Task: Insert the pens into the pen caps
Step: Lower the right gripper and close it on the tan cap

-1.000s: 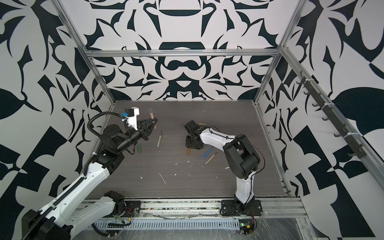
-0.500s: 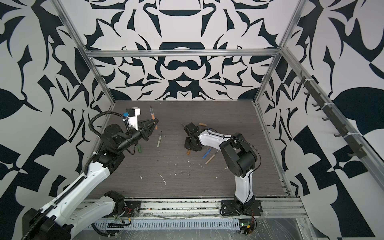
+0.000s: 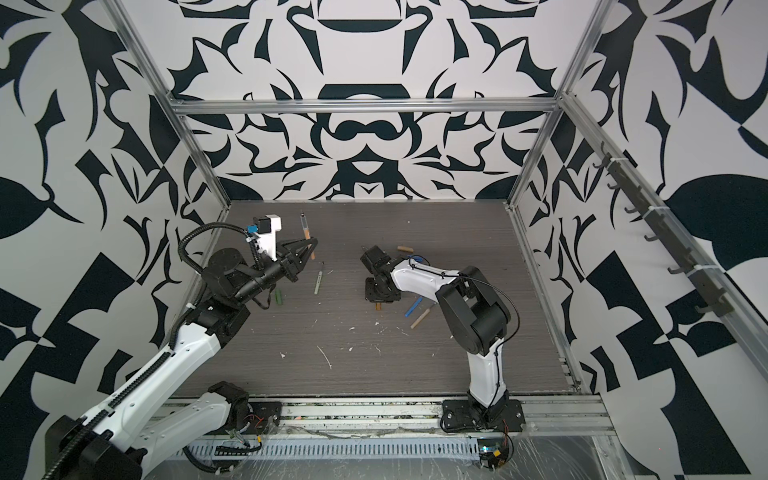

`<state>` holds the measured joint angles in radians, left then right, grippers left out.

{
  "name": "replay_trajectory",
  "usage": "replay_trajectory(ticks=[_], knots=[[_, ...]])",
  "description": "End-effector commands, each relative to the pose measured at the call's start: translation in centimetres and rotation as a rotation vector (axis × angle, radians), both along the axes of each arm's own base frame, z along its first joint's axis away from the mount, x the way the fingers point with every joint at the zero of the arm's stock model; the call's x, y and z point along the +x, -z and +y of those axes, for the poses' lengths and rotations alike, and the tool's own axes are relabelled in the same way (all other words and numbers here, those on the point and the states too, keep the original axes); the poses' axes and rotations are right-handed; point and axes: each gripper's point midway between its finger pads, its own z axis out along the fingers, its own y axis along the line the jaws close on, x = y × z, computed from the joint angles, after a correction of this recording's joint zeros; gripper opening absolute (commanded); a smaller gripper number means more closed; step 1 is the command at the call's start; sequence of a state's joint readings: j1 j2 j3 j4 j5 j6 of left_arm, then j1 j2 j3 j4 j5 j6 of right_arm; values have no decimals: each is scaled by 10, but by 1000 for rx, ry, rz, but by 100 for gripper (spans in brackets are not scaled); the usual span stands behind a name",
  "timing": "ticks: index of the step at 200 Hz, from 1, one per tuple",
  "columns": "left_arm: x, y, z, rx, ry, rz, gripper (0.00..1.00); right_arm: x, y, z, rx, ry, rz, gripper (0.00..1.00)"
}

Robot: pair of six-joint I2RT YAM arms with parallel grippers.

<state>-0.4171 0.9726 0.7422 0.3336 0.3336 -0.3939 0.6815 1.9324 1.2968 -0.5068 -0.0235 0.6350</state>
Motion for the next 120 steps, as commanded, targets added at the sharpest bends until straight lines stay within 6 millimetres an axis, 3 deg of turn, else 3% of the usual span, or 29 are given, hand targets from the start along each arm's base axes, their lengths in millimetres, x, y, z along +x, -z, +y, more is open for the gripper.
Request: replay_trajectory(ticks=[1,44,120], knots=[[-1,-20,-1,-23,12,-46,15,0,-19,-5,-46,-67,-29,23],[-2,-22,-2,-27,15,-48,15,3,-20,-3,-63,-80,-22,24],[-1,-20,-3,-27,20,-38,15,-5,0,3,-30,-84,35,20]])
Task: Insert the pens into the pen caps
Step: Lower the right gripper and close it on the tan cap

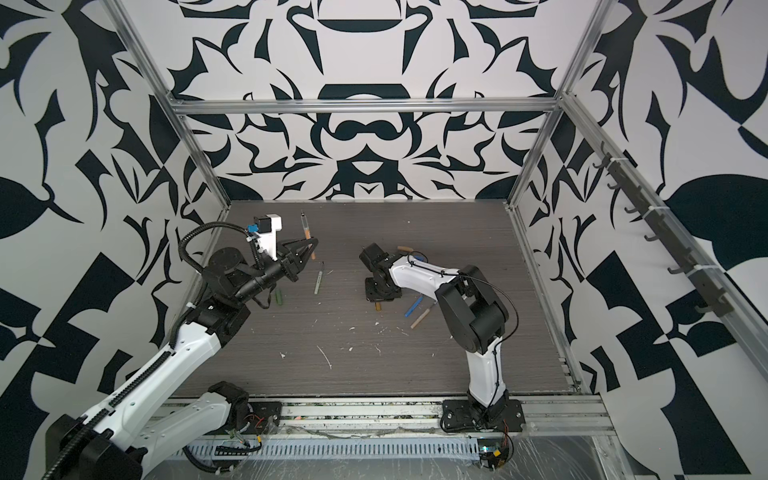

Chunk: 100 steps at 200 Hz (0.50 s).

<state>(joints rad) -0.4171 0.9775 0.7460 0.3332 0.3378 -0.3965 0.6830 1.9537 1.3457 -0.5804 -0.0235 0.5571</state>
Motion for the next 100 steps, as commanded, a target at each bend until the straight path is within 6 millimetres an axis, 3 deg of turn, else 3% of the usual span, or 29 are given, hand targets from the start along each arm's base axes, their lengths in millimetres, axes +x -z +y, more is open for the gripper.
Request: replay_trajectory(ticks=[1,61,100], knots=[[-2,-19,-2,-25,16,-43,15,-2,1,5,16,-6,17,20],[-2,-19,-3,-25,19,-41,15,-5,14,0,-6,3,32,18],[-1,-19,-3,-24,17,-41,15,-6,16,0,-18,2,34,24]])
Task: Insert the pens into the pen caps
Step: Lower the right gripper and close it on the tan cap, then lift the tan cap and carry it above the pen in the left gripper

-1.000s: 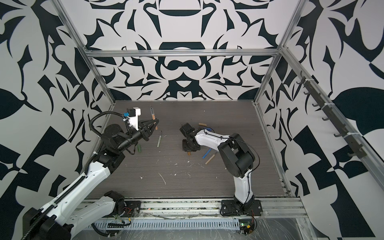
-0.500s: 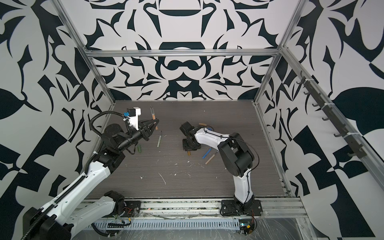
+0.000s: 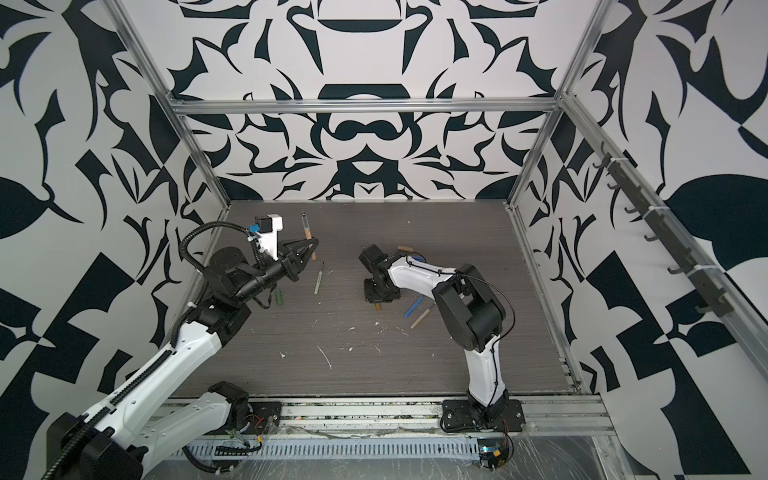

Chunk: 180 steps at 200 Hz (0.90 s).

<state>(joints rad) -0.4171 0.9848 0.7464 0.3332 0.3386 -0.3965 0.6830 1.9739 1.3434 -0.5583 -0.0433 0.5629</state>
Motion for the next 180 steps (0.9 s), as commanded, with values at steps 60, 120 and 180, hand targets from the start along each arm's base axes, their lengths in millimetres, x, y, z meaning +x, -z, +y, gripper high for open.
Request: replay_trajectory(ticks=[60,120,180], knots=[[-2,-21,-2,-26,15,-47,15,-7,9,0,-41,-4,5,17],[-2,-13,-9,-5,36,-38,15,1,-63,6,108,-11,-194,14],[-33,18,-66,181,204,-41,14,17,-213,-18,352,73,-625,12]])
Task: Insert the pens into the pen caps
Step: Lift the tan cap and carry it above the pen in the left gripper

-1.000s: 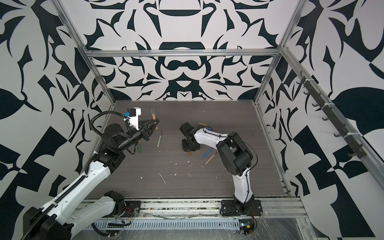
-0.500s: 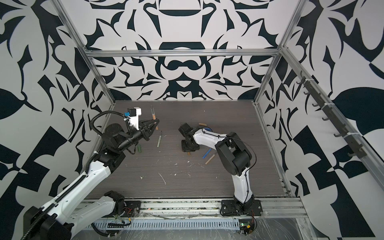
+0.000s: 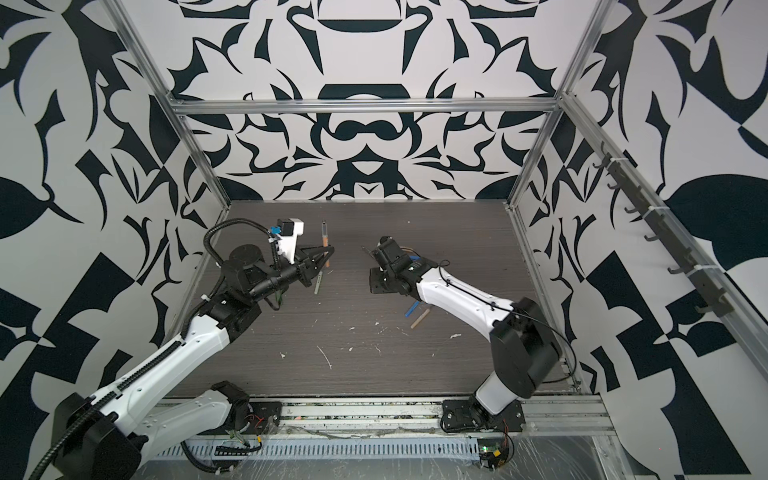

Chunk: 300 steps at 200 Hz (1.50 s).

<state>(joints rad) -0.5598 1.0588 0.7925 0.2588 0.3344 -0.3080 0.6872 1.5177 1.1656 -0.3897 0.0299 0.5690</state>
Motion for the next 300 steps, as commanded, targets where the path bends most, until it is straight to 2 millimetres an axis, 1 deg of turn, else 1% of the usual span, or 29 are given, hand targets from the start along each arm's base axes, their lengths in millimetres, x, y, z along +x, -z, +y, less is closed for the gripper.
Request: replay_trajectory(ticks=[1,11,21,26,29,33,47,55,81,85,98,114,150,180,201,232,260,300], knots=[[-15,-2,-19,75,69,-64,14,14,-74,-7,125,42,-246,12],[-19,4,-27,98,91,-60,14,14,-104,-14,171,63,-345,11],[-24,7,-33,115,112,-56,14,13,-129,-25,199,102,-429,11],[-26,10,-36,121,123,-50,14,12,-140,-29,215,113,-458,11],[-27,10,-38,121,128,-46,14,13,-146,-37,209,147,-484,11],[-28,11,-40,118,136,-38,14,12,-153,-41,215,161,-506,11],[-35,13,-47,90,173,-16,14,7,-178,-48,252,172,-577,11],[-37,13,-49,77,183,-9,14,4,-188,-50,270,166,-611,11],[-39,18,-57,70,217,26,14,-10,-223,-51,407,139,-732,11],[-40,18,-57,69,221,30,15,-15,-227,-46,439,103,-740,11],[-41,19,-59,69,225,31,15,-23,-240,-42,513,65,-775,11],[-42,20,-60,72,231,30,15,-31,-250,-36,582,24,-800,11],[-44,23,-63,76,248,40,15,-38,-265,-21,641,-56,-823,9],[-45,24,-64,78,252,40,15,-35,-264,-14,651,-63,-817,8],[-46,24,-65,78,253,40,15,-34,-263,-4,654,-88,-806,8],[-47,23,-66,77,256,38,15,-34,-259,6,654,-110,-787,7],[-47,23,-66,79,256,38,15,-35,-255,8,652,-115,-777,7],[-47,23,-66,79,257,38,15,-37,-254,7,655,-113,-771,6]])
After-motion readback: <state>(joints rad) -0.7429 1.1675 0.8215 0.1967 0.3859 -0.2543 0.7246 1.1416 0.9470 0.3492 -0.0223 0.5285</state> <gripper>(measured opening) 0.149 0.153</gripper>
